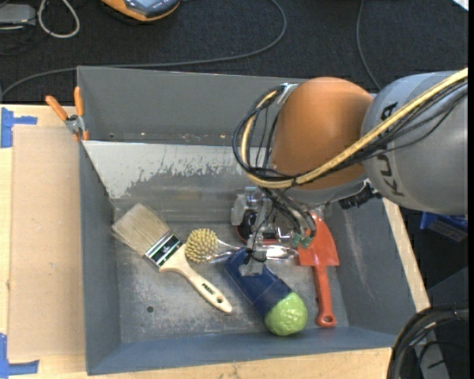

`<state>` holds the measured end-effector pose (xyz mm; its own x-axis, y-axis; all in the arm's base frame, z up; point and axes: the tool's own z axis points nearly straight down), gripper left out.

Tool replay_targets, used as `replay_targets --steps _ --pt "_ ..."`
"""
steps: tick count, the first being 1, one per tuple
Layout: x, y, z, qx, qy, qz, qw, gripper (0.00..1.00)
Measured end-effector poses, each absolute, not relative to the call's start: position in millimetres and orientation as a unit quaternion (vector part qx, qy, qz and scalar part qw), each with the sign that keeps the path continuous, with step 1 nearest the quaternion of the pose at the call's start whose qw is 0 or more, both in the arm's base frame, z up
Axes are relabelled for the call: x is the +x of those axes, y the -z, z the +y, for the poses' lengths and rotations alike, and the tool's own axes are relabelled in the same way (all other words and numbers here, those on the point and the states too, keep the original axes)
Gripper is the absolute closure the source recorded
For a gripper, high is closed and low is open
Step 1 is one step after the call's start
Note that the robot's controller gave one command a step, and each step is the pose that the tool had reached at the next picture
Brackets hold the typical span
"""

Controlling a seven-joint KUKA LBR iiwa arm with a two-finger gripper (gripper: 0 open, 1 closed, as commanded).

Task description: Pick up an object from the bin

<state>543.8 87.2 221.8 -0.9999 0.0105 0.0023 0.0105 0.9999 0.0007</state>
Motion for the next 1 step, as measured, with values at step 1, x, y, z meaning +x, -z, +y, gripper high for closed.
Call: replay_targets --steps 1 --pt "543.8 -221.8 87.1 -0.005 0.000 -1.000 0.001 0.00"
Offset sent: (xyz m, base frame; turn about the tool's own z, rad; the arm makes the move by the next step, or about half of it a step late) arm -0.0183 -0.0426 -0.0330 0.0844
